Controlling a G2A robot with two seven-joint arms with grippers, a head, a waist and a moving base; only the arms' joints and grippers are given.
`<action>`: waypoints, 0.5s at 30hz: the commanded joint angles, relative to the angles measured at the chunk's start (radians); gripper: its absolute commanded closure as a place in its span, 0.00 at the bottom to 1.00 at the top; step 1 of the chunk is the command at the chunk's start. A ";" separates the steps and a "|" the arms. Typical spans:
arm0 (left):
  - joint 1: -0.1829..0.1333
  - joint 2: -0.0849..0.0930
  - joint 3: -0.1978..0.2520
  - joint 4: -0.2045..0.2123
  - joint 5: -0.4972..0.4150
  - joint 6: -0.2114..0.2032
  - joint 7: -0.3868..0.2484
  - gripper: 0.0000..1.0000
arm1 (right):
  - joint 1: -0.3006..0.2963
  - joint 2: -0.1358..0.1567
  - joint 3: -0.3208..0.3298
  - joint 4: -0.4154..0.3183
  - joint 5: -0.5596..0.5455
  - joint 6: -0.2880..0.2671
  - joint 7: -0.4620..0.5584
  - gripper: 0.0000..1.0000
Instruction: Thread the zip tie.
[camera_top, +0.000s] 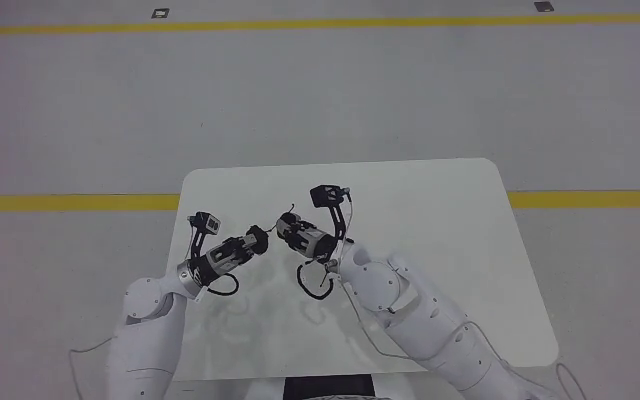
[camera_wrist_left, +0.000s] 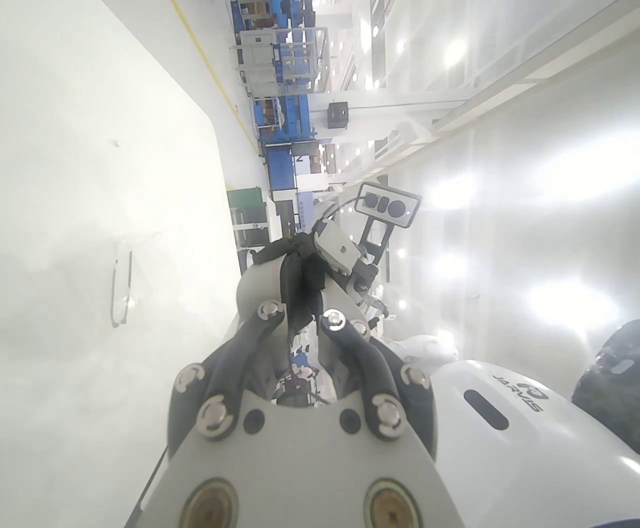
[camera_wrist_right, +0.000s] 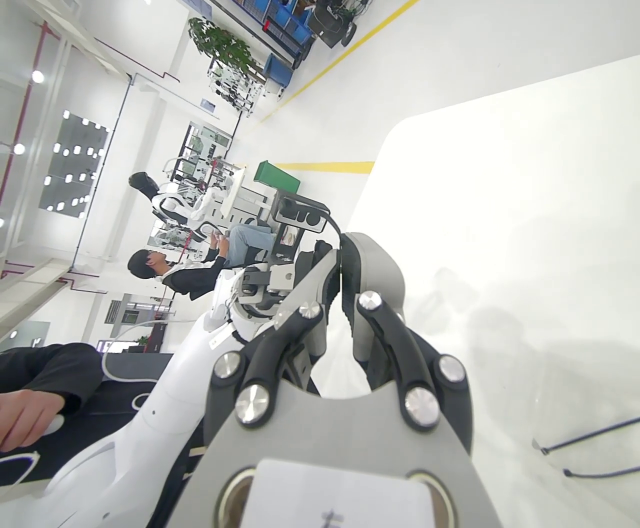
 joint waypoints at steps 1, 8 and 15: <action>0.000 0.000 0.000 0.000 0.000 0.000 0.000 1.00 | 0.001 -0.001 -0.001 0.002 -0.001 0.000 0.001 1.00; 0.000 0.000 0.000 0.000 0.000 0.000 0.000 1.00 | 0.002 -0.007 0.000 0.011 -0.004 0.005 -0.001 1.00; 0.000 0.000 0.000 0.000 0.000 0.000 0.000 1.00 | 0.002 -0.011 0.004 0.015 -0.007 0.006 0.005 1.00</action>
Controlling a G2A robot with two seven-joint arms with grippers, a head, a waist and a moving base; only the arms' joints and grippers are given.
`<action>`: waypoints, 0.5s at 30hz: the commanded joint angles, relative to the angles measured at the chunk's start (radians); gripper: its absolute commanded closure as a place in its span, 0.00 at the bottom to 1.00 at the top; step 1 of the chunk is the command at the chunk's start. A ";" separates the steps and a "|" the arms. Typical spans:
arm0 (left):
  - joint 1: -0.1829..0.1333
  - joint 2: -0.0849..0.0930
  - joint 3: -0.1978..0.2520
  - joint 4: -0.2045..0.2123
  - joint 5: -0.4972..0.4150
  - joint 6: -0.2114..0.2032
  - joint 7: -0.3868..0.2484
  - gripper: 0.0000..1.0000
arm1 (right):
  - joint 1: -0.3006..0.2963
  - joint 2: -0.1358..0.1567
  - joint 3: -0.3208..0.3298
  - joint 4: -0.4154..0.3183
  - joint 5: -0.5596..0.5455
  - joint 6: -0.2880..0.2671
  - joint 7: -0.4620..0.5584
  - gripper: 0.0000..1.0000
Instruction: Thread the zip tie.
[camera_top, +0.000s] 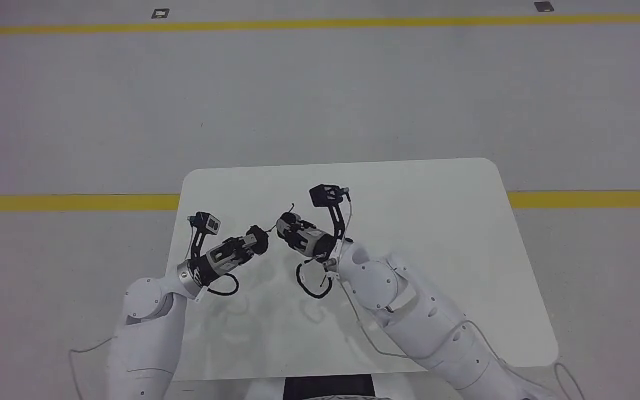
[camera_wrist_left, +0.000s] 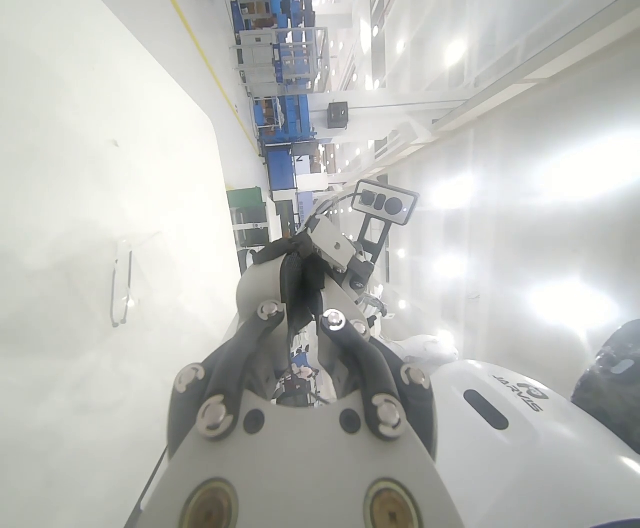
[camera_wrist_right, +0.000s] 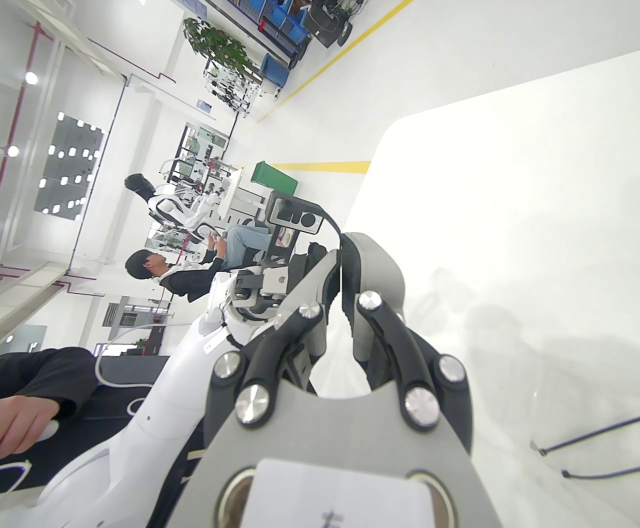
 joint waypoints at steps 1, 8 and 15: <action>0.000 0.000 0.000 0.000 0.000 0.000 0.000 1.00 | 0.000 -0.001 0.001 0.000 -0.001 -0.001 0.002 1.00; 0.000 0.000 0.000 0.000 0.000 0.000 0.000 1.00 | -0.005 -0.003 0.005 -0.004 -0.003 -0.015 0.017 1.00; 0.000 0.000 0.000 0.000 0.000 0.000 0.000 1.00 | -0.008 -0.003 0.011 -0.006 -0.008 -0.017 0.042 1.00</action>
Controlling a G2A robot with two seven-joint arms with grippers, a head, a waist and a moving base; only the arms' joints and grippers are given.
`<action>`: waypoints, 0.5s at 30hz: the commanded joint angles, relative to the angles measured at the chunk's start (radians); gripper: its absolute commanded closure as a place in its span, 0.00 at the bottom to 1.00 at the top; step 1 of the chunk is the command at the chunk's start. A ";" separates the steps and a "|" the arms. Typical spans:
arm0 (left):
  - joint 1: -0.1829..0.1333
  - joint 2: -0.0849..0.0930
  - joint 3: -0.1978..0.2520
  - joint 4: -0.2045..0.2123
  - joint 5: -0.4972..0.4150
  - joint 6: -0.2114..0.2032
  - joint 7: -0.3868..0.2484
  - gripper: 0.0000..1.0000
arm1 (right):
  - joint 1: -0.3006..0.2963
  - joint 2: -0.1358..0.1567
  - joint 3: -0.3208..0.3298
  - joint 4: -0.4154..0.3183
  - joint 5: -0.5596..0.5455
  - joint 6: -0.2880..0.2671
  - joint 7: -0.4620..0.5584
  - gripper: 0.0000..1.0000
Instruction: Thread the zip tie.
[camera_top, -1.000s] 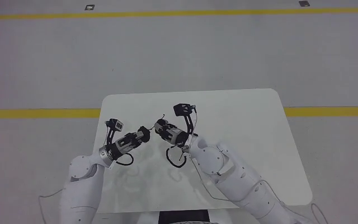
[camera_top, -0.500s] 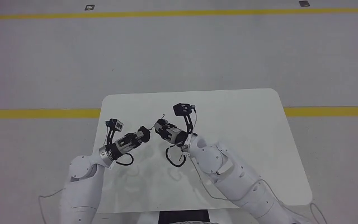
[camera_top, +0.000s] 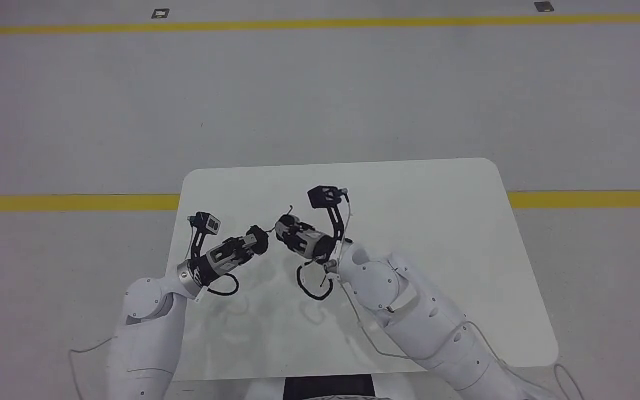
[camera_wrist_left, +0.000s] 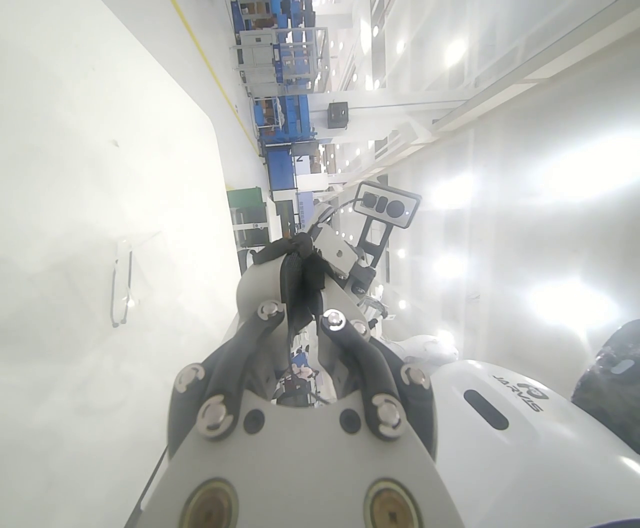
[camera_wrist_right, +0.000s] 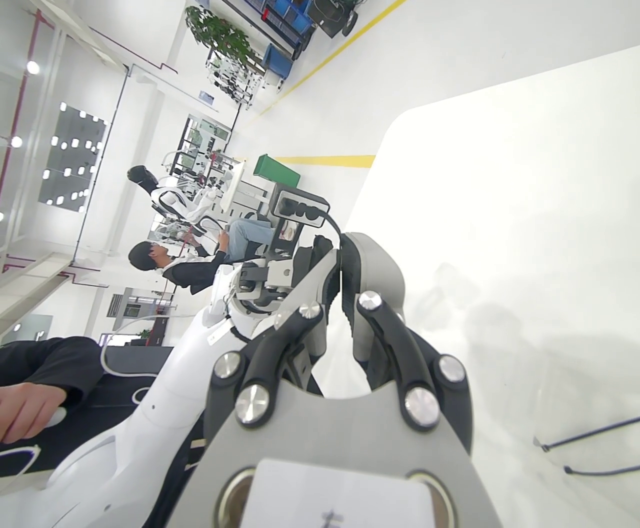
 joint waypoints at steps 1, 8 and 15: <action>0.000 0.000 0.000 0.000 0.000 0.000 0.000 1.00 | 0.000 -0.001 0.000 0.001 -0.001 0.000 0.003 1.00; 0.000 0.000 0.000 0.000 0.000 0.000 0.000 1.00 | 0.004 -0.006 0.000 0.010 -0.003 0.004 -0.004 1.00; 0.000 0.000 0.000 0.000 0.000 0.000 0.000 1.00 | 0.011 -0.011 -0.003 0.018 -0.005 0.010 -0.006 1.00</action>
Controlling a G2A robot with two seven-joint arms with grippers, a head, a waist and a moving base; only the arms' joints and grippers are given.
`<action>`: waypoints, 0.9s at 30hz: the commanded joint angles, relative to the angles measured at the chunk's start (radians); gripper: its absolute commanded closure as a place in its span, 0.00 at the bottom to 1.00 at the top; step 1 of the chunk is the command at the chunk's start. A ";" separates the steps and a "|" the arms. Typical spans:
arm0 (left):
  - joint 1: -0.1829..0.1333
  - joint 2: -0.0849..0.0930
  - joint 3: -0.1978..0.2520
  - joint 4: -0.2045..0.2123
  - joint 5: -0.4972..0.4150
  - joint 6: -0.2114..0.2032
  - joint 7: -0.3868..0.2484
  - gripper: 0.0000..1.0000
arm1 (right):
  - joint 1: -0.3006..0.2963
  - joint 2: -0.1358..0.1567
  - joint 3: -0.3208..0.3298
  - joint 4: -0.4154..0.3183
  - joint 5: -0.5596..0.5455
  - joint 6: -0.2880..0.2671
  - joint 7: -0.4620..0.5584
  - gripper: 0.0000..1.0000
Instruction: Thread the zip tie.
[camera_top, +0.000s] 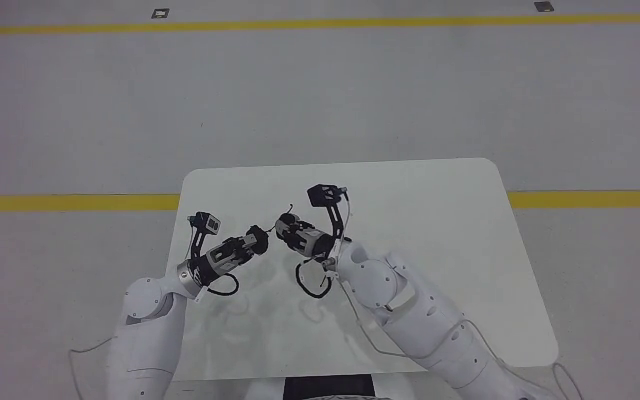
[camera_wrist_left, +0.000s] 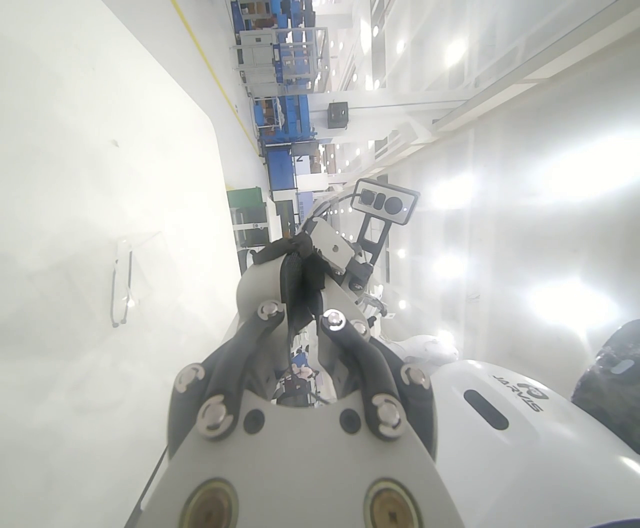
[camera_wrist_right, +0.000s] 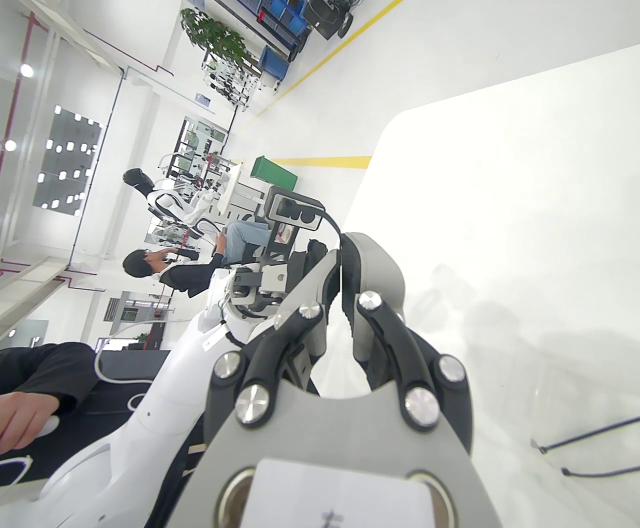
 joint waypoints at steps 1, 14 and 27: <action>0.000 0.000 0.000 0.000 0.000 0.000 0.000 1.00 | 0.002 -0.001 -0.001 0.002 -0.001 -0.001 0.005 1.00; 0.000 0.000 0.000 0.000 0.000 0.000 0.000 1.00 | 0.012 -0.005 -0.001 0.019 -0.004 -0.029 0.046 1.00; 0.000 0.000 0.000 0.000 0.000 0.000 0.000 1.00 | 0.012 -0.010 -0.003 0.025 -0.011 -0.039 0.053 1.00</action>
